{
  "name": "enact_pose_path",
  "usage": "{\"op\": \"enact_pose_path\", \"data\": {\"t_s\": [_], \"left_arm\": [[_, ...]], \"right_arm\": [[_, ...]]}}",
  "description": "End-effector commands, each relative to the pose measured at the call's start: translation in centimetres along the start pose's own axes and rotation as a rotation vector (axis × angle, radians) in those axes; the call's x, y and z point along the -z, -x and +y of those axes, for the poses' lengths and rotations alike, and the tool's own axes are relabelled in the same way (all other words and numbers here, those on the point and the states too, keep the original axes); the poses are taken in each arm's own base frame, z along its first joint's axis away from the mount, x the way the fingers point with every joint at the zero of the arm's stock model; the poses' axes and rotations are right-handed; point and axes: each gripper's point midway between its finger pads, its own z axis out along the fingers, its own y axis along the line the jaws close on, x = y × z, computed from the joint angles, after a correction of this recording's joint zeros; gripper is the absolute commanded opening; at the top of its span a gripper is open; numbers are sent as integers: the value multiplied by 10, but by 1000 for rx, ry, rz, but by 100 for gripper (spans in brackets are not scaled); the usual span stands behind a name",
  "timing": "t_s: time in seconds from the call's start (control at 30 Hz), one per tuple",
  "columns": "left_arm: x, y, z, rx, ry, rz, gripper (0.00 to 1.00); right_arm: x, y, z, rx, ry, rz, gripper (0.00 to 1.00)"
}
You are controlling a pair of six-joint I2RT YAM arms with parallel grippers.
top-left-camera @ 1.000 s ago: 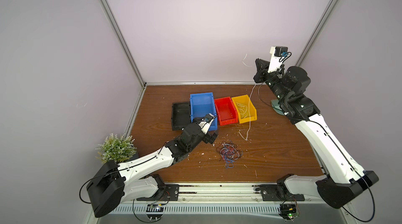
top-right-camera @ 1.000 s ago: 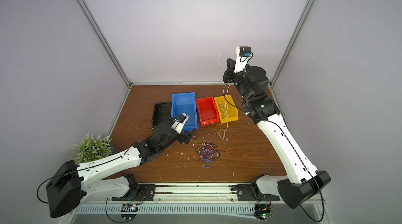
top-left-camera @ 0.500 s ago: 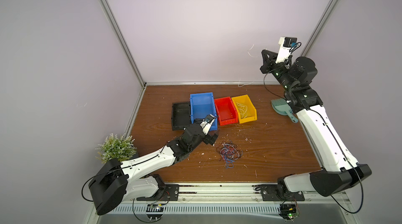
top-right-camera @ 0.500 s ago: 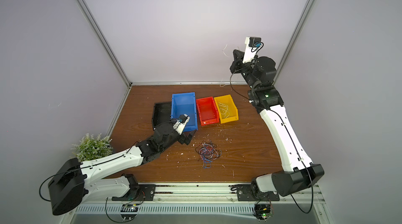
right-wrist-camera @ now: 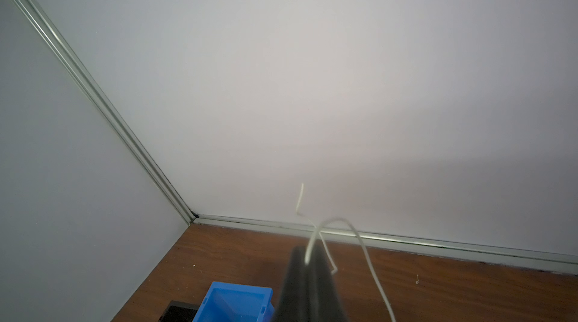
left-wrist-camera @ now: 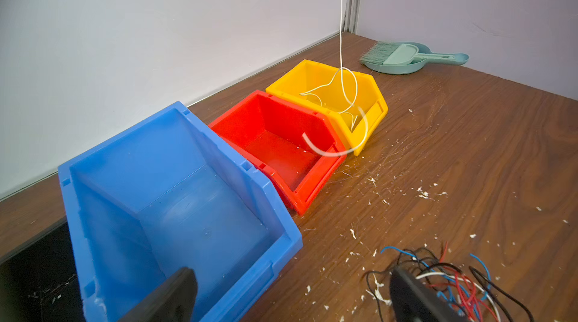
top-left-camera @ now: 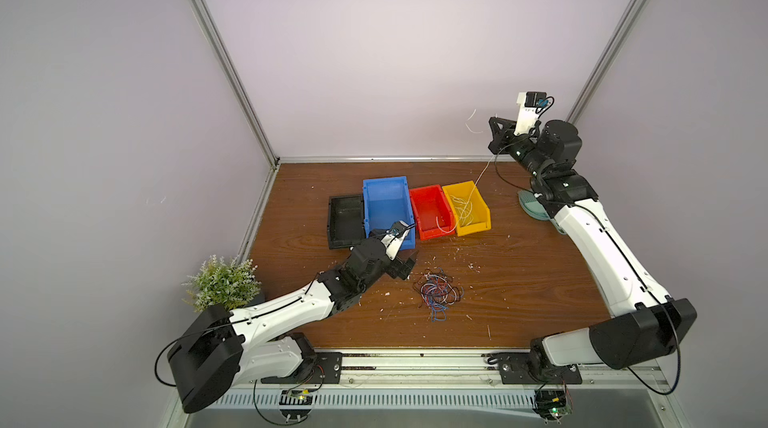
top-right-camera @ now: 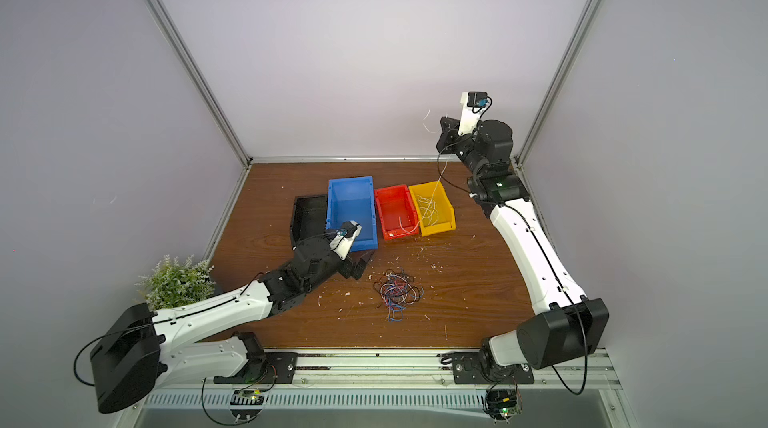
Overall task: Untangle and sort cables by color
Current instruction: Place the cable in the bin.
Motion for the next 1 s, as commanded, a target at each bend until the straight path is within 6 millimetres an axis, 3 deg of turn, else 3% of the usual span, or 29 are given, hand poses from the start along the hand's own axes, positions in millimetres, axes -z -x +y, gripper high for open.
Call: {"op": "enact_pose_path", "data": {"t_s": [0.0, 0.2, 0.33, 0.53, 0.8, 0.9, 0.97], "left_arm": [[0, 0, 1, 10, -6, -5, 100], [0, -1, 1, 11, -5, -2, 100], [0, -4, 1, 18, -5, 4, 100], [0, -7, 0, 26, -8, 12, 100], [-1, -11, 1, 23, -4, 21, 99], [-1, -12, 1, 22, -5, 24, 99], [-1, -13, 1, 21, -6, 27, 99]], "right_arm": [[18, 55, 21, 5, 71, -134, 0], [36, 97, 28, 32, 65, -209, 0], [37, 103, 16, 51, 28, -220, 0], [22, 68, -8, 14, 15, -161, 0], [3, -26, -19, -67, 79, -5, 0], [1, -38, -26, -63, 56, 17, 0], [1, -33, -22, -60, 70, 12, 0]]}}
